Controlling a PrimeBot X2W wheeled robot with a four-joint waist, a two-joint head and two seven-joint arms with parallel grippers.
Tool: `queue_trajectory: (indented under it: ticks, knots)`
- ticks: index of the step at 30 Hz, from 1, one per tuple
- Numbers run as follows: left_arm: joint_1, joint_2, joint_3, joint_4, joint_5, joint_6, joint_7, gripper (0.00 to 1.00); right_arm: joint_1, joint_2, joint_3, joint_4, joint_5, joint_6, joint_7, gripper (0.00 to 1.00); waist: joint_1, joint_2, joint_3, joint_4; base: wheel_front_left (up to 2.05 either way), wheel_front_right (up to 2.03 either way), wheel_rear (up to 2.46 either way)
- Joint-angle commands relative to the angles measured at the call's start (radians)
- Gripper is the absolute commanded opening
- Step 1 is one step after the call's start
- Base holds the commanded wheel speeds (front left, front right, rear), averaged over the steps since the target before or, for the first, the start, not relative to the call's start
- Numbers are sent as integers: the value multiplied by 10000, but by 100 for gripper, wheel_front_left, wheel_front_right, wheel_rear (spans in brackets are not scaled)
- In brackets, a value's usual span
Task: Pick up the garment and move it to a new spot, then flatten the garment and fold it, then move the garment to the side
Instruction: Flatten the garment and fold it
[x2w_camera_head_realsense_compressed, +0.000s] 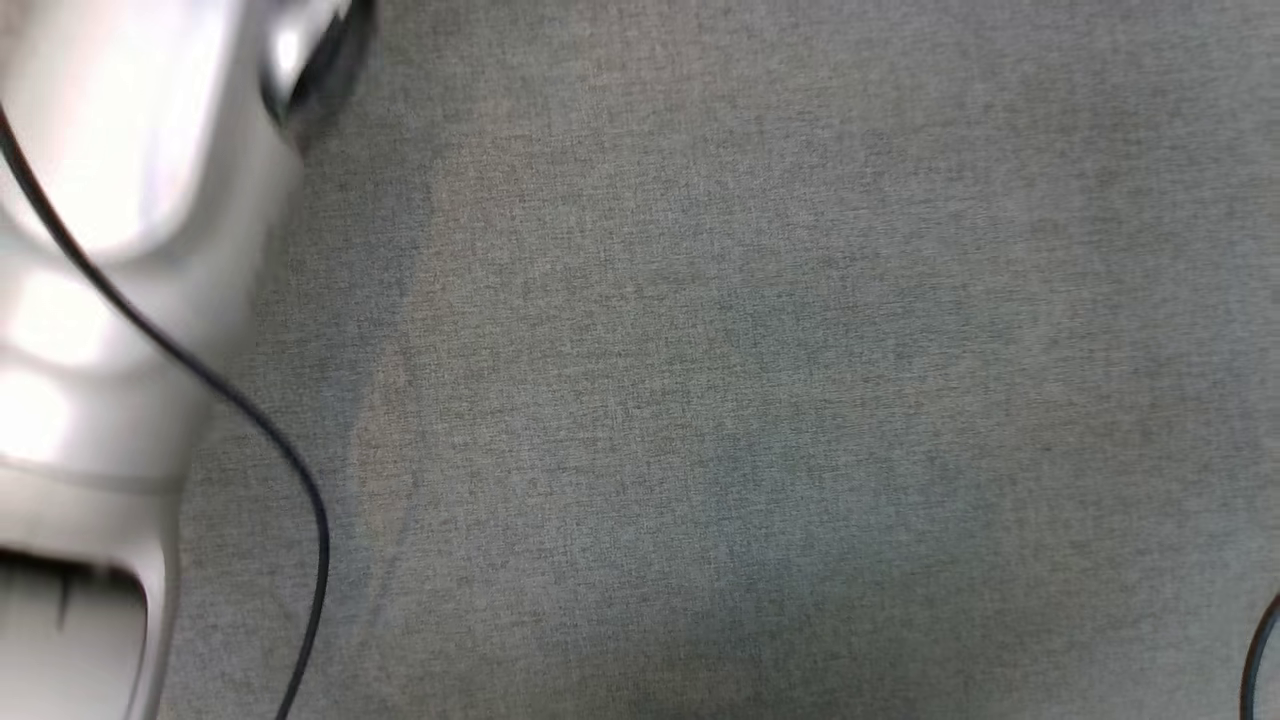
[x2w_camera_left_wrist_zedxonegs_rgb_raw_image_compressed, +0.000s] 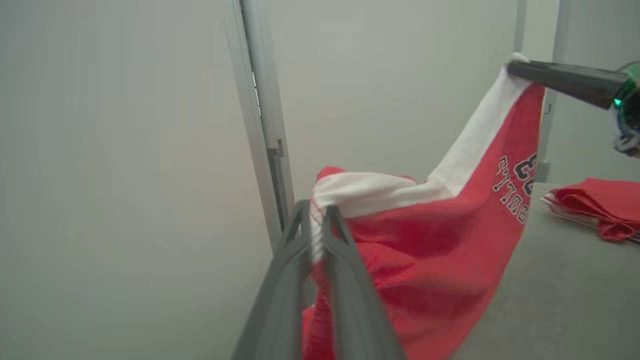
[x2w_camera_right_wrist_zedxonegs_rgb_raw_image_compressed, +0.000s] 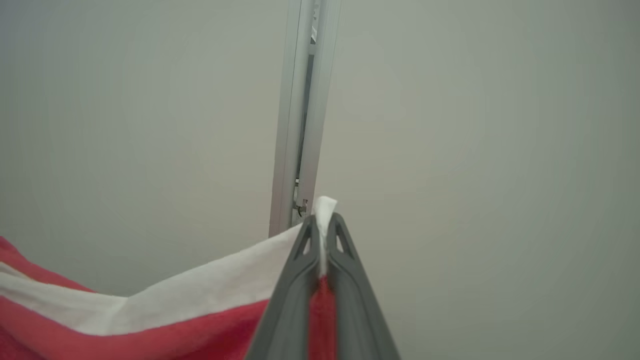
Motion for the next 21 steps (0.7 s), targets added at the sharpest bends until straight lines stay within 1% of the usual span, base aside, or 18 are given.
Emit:
queue_trajectory:
  ticks: [1,3,7,9,15,16,21]
  knots:
    - [490,225,-28,-298,-151,-26,-43,0,451,-155,-86,-241,112,-5,-47,0,-1,0,-147,-29,0,0,0]
    - [1374,463,-226,-986,-269,-27,-43,0,1349,-249,-317,-717,237,-3,-47,0,-1,0,-417,-31,0,0,0]
    - [3559,690,-15,-2231,-561,-29,-42,0,3593,-431,-893,-1652,477,-3,-47,0,-1,0,-1114,12,0,0,0]
    - [4575,804,97,-2789,-429,-30,-44,0,4732,-482,-1141,-1992,620,-3,-47,0,-1,0,-1438,25,0,0,0]
    - [7412,760,765,-3947,200,-26,-44,0,7460,-375,-1561,-2768,1156,-6,-48,0,-1,0,-2412,-47,0,0,0]
    - [8249,727,904,-4191,510,-16,-44,0,8195,-290,-1679,-2975,1249,-8,-49,0,-1,0,-2808,-62,0,0,0]
    - [10051,579,1226,-4581,932,32,-44,0,9855,-61,-1844,-3516,1276,-12,-48,0,-1,0,-3869,-66,0,0,0]
